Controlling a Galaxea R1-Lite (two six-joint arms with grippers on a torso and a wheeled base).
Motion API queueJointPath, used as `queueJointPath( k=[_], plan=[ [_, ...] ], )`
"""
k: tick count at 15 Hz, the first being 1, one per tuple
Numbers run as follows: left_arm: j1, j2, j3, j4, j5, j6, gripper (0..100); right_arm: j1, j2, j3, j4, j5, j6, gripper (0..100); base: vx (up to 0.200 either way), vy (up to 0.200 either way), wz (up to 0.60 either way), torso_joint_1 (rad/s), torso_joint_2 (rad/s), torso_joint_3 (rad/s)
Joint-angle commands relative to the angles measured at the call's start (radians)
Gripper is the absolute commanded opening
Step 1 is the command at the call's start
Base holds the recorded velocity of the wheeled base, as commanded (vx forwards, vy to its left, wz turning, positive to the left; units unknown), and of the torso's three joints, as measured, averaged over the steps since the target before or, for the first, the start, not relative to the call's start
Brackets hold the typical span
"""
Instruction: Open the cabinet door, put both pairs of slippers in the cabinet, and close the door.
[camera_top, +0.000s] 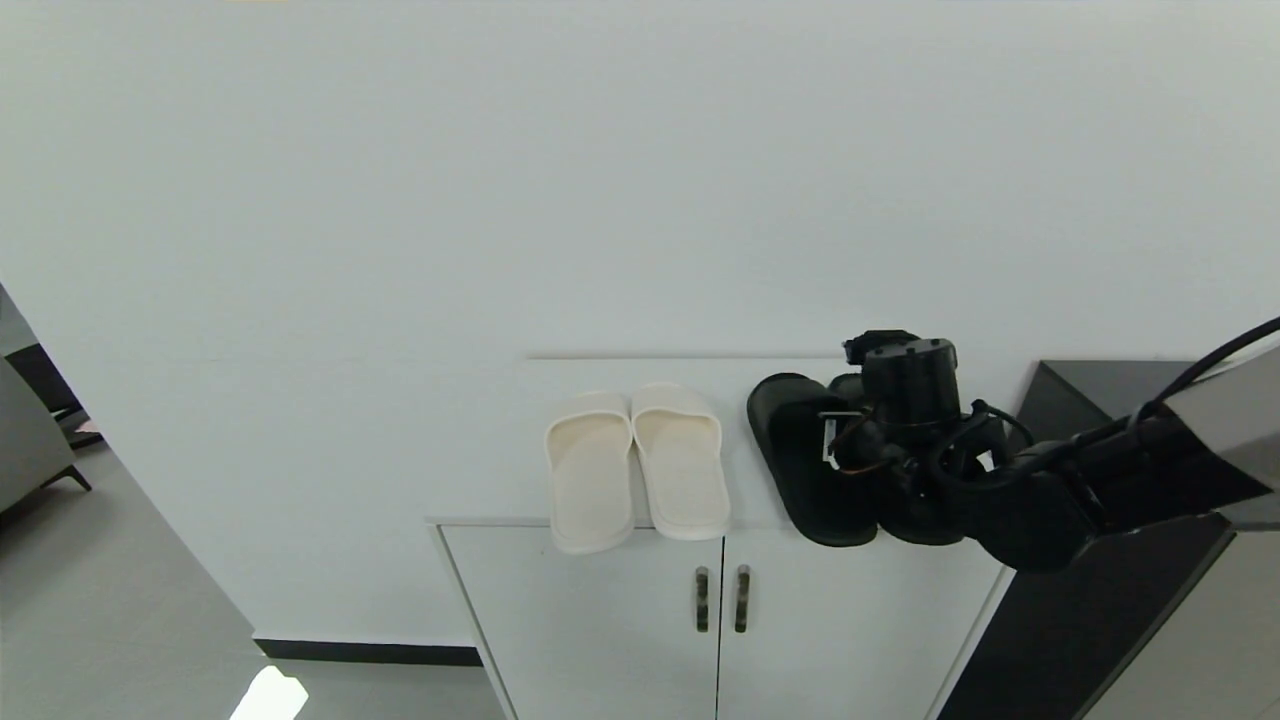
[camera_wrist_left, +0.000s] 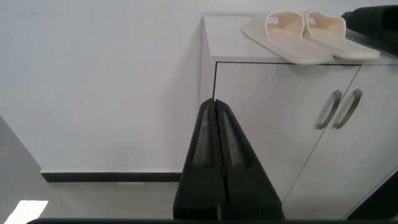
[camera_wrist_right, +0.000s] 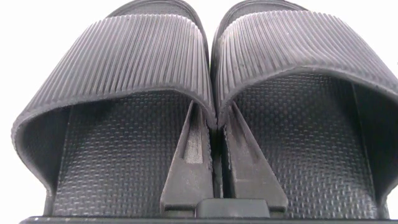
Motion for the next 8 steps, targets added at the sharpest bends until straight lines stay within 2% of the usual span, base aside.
queueJointPath(
  k=[1, 5, 8],
  plan=[
    [0.0, 0.0, 0.0, 0.001, 0.0, 0.0, 0, 0.034, -0.182, 0.134, -0.02, 0.1, -0.003, 0, 0.0, 0.0, 0.0, 0.0, 0.0, 0.0],
    [0.0, 0.0, 0.0, 0.001, 0.0, 0.0, 0, 0.109, -0.475, 0.381, -0.03, 0.337, -0.004, 0, 0.0, 0.0, 0.0, 0.0, 0.0, 0.0],
    [0.0, 0.0, 0.0, 0.0, 0.0, 0.0, 0, 0.153, -0.621, 0.493, -0.028, 0.442, -0.006, 0, 0.0, 0.0, 0.0, 0.0, 0.0, 0.0]
  ],
)
